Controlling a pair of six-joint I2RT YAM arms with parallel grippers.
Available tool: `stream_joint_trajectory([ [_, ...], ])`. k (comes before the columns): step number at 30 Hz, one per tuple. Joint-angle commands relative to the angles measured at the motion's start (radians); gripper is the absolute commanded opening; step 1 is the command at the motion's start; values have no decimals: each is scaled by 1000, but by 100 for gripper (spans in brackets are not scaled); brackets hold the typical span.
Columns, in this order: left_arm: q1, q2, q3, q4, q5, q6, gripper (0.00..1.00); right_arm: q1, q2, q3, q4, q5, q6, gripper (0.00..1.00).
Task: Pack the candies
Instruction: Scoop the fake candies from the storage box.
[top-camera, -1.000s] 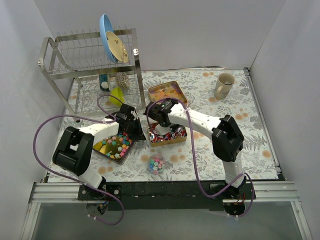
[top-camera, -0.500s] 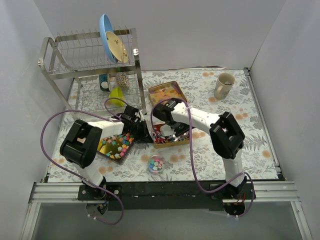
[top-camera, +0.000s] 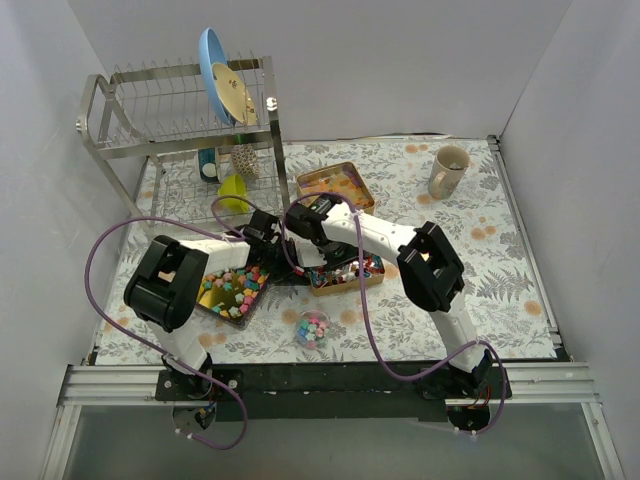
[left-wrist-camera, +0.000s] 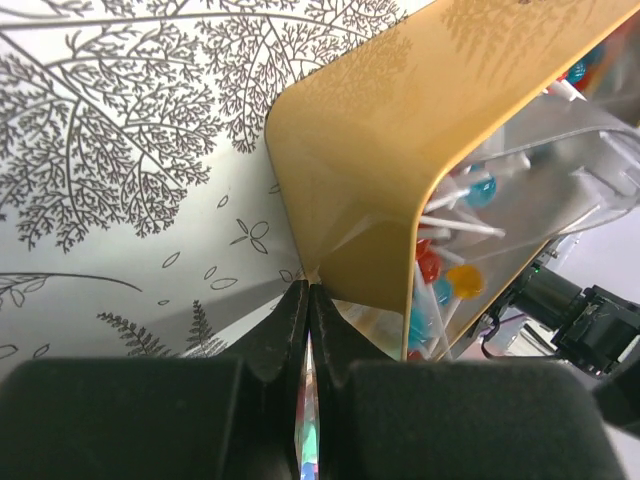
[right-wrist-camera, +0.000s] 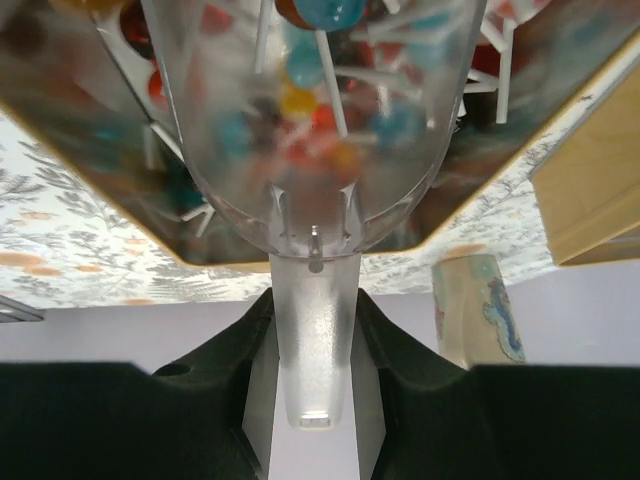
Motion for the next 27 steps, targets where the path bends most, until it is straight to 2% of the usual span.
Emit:
stream_joint_trajectory([
  [1, -6, 9, 51, 41, 42, -2, 0, 10, -3, 39, 15, -178, 66, 1],
  [4, -2, 12, 69, 13, 42, 22, 0, -5, -31, -8, 63, -286, 96, 1],
  [10, 27, -8, 106, -49, 41, 82, 0, -62, -127, -171, 198, -379, 87, 1],
  [11, 32, -13, 108, -60, 42, 94, 6, -80, -137, -182, 209, -392, 82, 1],
  [16, 43, -57, 125, -138, 65, 174, 24, -117, -242, -308, 328, -428, 31, 1],
  [18, 44, -77, 138, -165, 76, 208, 27, -125, -285, -344, 379, -439, 2, 1],
  [27, 69, -152, 195, -298, 133, 311, 28, -194, -402, -484, 473, -528, -15, 1],
])
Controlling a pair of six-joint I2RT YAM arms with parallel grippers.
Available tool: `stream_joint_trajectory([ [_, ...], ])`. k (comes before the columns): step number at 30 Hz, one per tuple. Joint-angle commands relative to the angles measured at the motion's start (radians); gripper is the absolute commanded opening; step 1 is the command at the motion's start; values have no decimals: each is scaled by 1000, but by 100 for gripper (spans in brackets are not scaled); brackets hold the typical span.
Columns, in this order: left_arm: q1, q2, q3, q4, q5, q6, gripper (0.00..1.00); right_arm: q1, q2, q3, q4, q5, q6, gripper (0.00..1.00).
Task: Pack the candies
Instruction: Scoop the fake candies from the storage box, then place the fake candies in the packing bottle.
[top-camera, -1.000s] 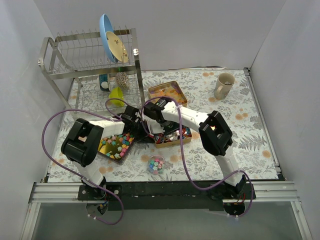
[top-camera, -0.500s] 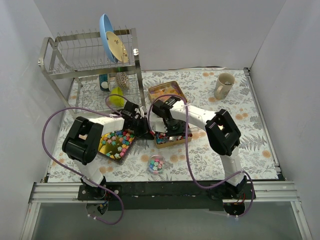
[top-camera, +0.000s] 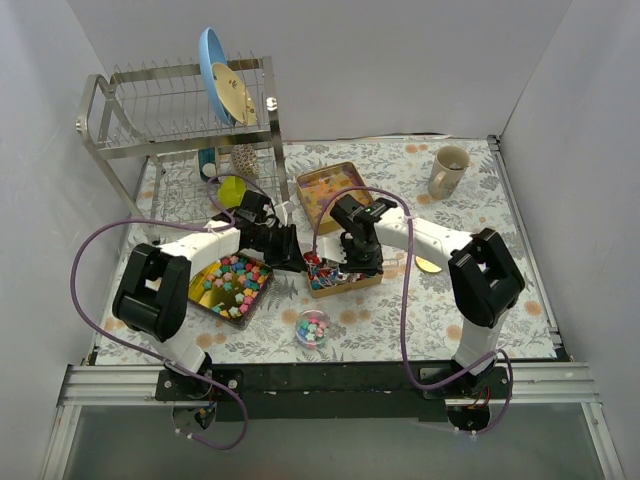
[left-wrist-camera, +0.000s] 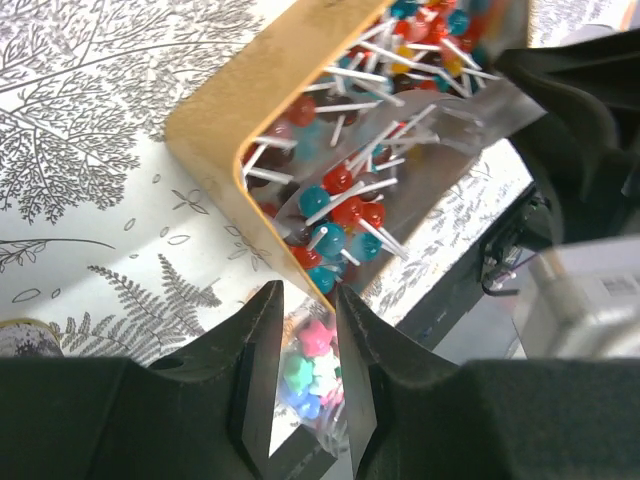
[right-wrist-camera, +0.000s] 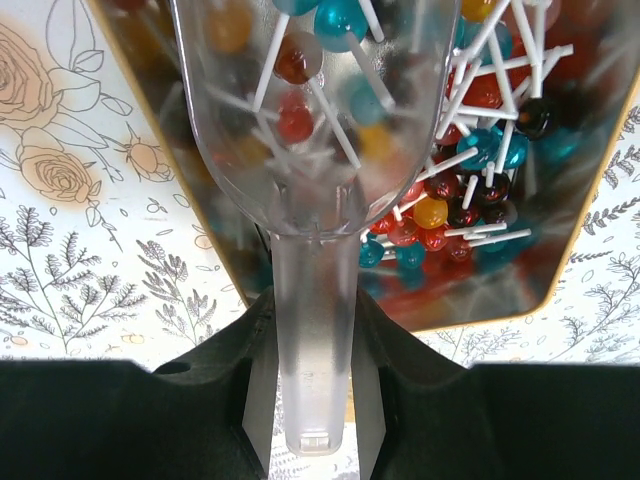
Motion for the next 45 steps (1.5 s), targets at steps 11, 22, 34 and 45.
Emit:
stream_joint_trajectory([
  [11, 48, -135, 131, -136, 203, 181, 34, -145, -152, -114, 110, -216, -48, 1],
  [22, 110, -176, 125, -105, 190, 192, 35, -176, -290, -53, 15, -288, -117, 1],
  [34, 212, -213, 111, -64, 21, 172, 51, -14, -312, 80, -284, -23, -211, 1],
  [45, 230, -300, 9, -86, -54, 233, 58, 155, -200, 177, -383, 143, -121, 1],
])
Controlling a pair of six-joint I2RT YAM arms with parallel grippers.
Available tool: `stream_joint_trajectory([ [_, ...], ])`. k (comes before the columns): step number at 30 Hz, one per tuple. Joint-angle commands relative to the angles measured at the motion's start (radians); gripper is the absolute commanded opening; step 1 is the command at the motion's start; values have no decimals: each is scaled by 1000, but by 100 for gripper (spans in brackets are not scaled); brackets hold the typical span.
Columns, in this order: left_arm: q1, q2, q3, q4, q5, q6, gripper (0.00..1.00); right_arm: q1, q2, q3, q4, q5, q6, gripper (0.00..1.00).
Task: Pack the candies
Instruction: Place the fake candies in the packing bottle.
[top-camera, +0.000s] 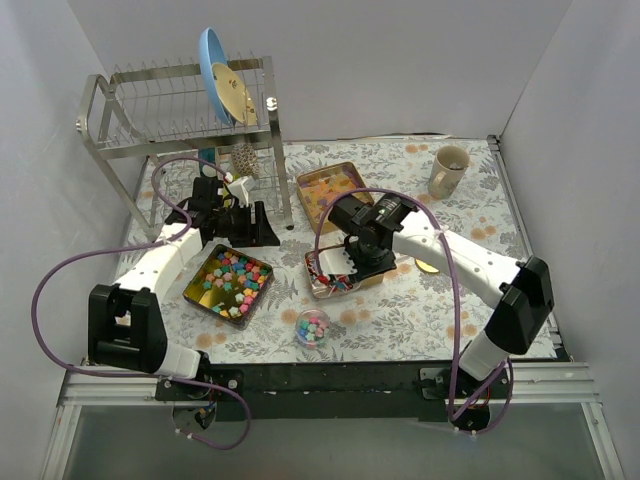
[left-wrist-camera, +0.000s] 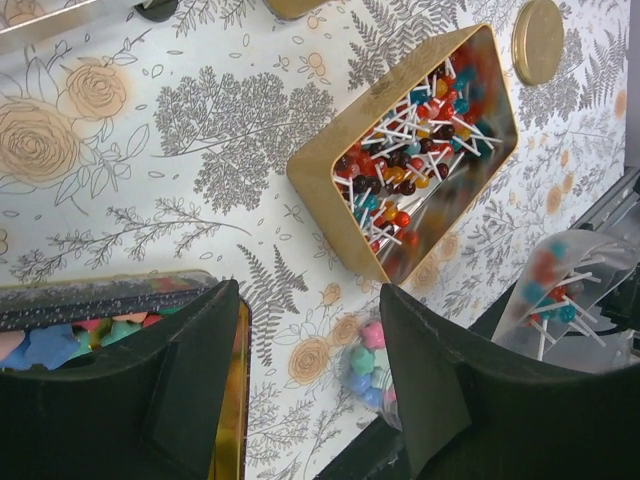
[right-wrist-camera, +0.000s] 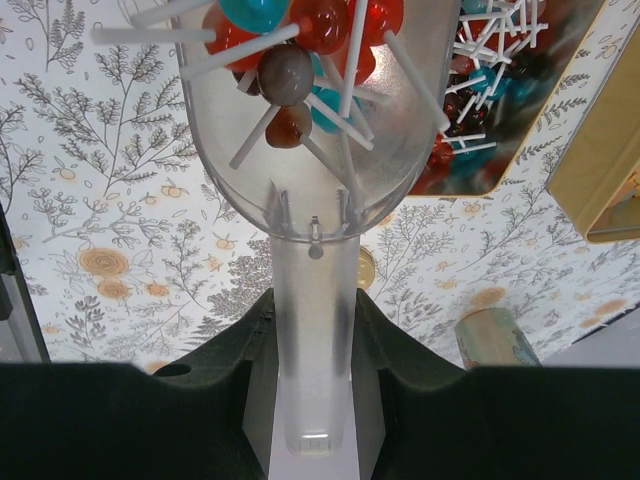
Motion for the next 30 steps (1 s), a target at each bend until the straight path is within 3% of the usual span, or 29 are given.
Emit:
stream_joint_trajectory([
  [1, 10, -81, -35, 2, -38, 45, 58, 56, 42, 62, -48, 102, 32, 1],
  [6, 11, -41, -25, -27, -58, 63, 56, 123, 55, 34, -48, 183, 11, 1],
  [30, 65, -153, -61, 45, -28, 49, 58, 366, 154, 7, -49, 588, 63, 1],
])
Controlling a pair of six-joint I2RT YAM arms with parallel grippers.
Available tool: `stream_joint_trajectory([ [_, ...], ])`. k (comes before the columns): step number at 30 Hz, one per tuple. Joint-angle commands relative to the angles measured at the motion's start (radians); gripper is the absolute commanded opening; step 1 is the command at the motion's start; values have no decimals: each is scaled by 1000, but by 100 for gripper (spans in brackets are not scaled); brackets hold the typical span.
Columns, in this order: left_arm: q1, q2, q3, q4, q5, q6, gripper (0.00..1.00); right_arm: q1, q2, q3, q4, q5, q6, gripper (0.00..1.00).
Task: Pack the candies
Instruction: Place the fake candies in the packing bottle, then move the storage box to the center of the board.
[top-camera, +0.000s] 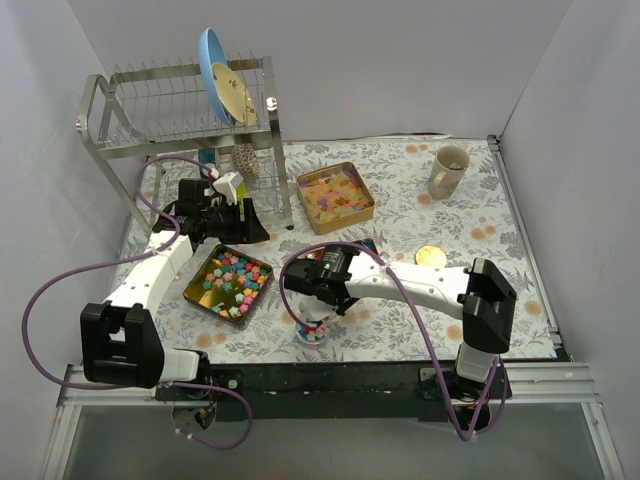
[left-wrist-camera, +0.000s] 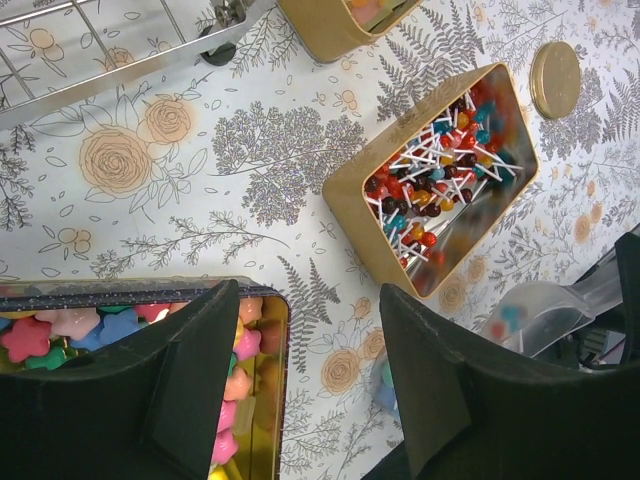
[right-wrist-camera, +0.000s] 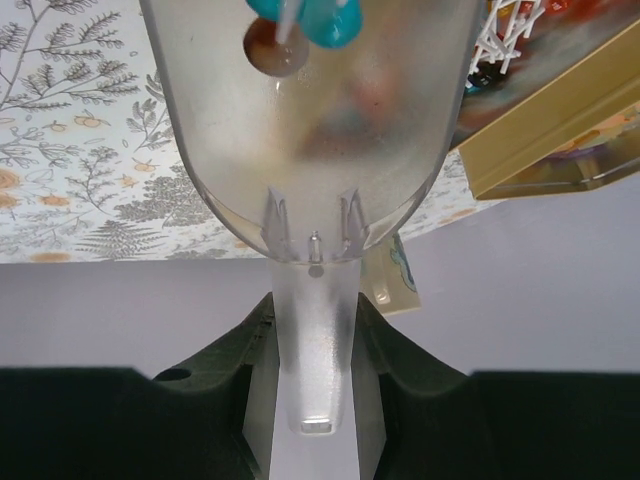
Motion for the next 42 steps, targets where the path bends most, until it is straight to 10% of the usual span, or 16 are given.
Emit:
stream_joint_trajectory([
  [1, 9, -56, -24, 21, 25, -2, 58, 22, -4, 24, -24, 135, -20, 1],
  [24, 9, -31, -39, 29, 102, -37, 58, 38, -100, 56, -24, 167, 29, 1],
  [28, 0, -14, -55, 29, 125, -37, 44, -66, -120, 124, -20, 34, 138, 1],
  [32, -56, 26, -56, 17, 92, -10, 0, -262, -119, 208, -15, -135, 264, 1],
  [42, -234, 245, 19, 4, 6, 52, 0, -588, -142, 308, 85, -232, 390, 1],
])
